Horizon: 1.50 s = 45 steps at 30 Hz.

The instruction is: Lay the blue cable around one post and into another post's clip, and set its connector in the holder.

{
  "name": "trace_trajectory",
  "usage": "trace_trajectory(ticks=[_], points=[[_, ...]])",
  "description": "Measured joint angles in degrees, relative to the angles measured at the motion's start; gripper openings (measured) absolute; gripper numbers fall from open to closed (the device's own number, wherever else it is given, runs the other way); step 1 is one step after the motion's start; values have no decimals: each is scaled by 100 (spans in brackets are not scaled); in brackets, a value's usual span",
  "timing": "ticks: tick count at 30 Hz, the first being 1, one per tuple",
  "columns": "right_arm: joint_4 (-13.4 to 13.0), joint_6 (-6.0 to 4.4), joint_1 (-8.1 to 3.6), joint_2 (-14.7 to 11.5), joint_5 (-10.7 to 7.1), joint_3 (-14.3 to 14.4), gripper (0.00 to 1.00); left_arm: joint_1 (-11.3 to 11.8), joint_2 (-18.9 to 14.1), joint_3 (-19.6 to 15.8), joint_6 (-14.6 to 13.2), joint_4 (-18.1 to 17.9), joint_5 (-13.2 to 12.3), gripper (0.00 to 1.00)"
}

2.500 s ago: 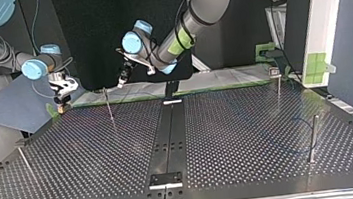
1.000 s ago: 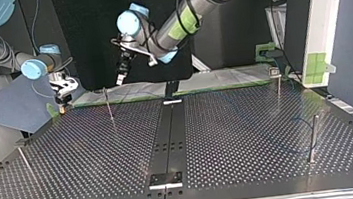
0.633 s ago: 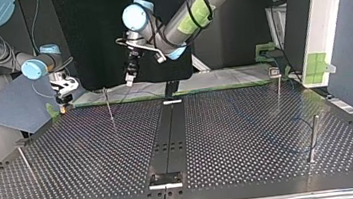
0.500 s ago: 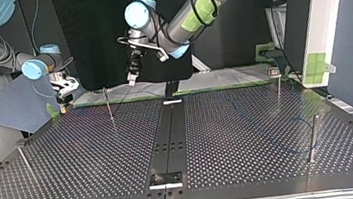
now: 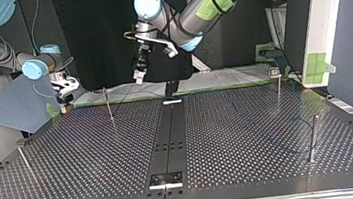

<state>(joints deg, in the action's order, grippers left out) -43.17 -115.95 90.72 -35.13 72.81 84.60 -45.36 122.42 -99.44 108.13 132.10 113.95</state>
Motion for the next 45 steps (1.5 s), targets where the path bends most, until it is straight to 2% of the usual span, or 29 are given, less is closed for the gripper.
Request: trace_trajectory(ticks=[12,19,34,39,45], points=[[6,8,8,1,-11,1,0,81,-688,-688,-54,-40,5,99],[8,9,10,1,-19,1,0,243,-1118,-1118,-79,-378,-23,99],[19,26,21,1,-15,1,0,1039,-1945,-1958,-272,-1216,-735,99],[10,24,34,1,-16,0,0,1318,-1867,-2247,-362,-1503,-813,99],[-3,35,48,1,-18,0,0,1407,-1580,-2560,-367,-1814,-829,99]])
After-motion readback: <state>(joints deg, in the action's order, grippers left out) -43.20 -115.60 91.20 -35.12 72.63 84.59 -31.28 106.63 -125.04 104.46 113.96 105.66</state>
